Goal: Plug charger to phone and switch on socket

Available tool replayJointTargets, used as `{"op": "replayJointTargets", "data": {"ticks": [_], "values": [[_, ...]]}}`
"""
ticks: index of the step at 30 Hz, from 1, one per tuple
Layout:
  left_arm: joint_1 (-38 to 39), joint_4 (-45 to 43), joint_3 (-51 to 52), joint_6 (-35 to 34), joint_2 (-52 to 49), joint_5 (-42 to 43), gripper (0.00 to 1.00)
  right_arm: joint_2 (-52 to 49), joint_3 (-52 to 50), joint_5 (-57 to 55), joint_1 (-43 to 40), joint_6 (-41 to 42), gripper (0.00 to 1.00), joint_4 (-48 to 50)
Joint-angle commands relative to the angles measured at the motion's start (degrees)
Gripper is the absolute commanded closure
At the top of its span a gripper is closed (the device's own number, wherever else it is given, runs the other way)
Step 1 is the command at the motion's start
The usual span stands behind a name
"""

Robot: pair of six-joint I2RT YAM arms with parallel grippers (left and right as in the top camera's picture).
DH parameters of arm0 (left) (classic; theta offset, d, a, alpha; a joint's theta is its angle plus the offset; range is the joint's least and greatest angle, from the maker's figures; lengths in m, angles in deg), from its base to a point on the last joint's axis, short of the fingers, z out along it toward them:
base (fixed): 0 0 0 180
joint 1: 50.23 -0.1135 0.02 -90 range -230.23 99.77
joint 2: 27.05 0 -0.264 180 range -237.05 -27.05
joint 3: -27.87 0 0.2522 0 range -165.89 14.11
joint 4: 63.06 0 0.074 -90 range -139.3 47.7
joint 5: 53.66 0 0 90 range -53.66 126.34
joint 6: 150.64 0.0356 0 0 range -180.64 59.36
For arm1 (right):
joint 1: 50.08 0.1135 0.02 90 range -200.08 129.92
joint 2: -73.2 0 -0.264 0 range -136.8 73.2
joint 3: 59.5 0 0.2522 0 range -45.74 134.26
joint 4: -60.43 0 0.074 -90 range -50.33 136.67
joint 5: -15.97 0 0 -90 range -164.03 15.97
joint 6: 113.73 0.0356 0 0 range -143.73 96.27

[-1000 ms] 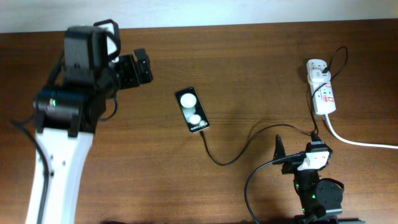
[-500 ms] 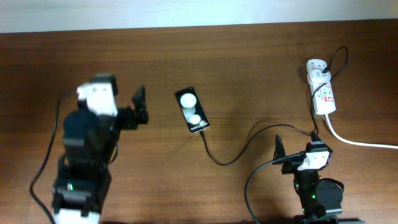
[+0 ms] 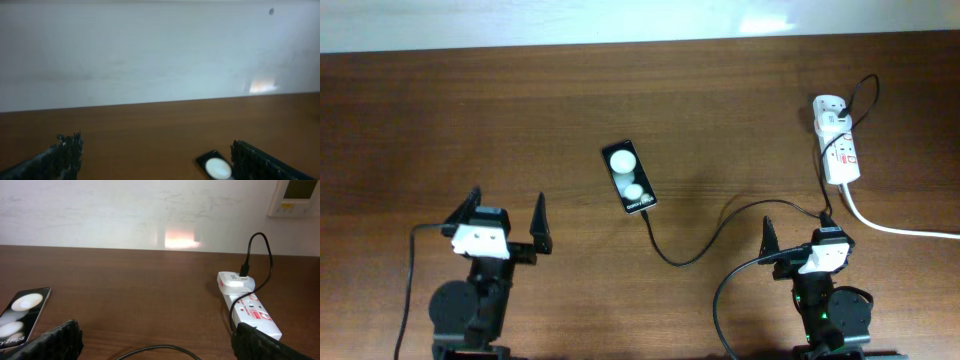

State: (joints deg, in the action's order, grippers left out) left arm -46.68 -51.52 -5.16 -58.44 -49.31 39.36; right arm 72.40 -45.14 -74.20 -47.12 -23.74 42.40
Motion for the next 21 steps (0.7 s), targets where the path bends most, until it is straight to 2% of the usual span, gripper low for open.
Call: {"op": "replayJointTargets", "data": {"ticks": [1, 9, 21], "values": [[-0.74, -0.5, 3.82, 6.54, 4.22, 0.61, 0.01, 0.61, -0.28, 0.09, 0.42, 0.0, 0.01, -0.31], [-5.4, -0.81, 10.95, 8.98, 12.5, 0.59, 0.01, 0.61, -0.28, 0.09, 0.42, 0.0, 0.01, -0.31], [-5.7, 1.36, 18.8, 11.63, 21.84, -0.2, 0.01, 0.61, -0.28, 0.09, 0.42, 0.02, 0.01, -0.31]]}}
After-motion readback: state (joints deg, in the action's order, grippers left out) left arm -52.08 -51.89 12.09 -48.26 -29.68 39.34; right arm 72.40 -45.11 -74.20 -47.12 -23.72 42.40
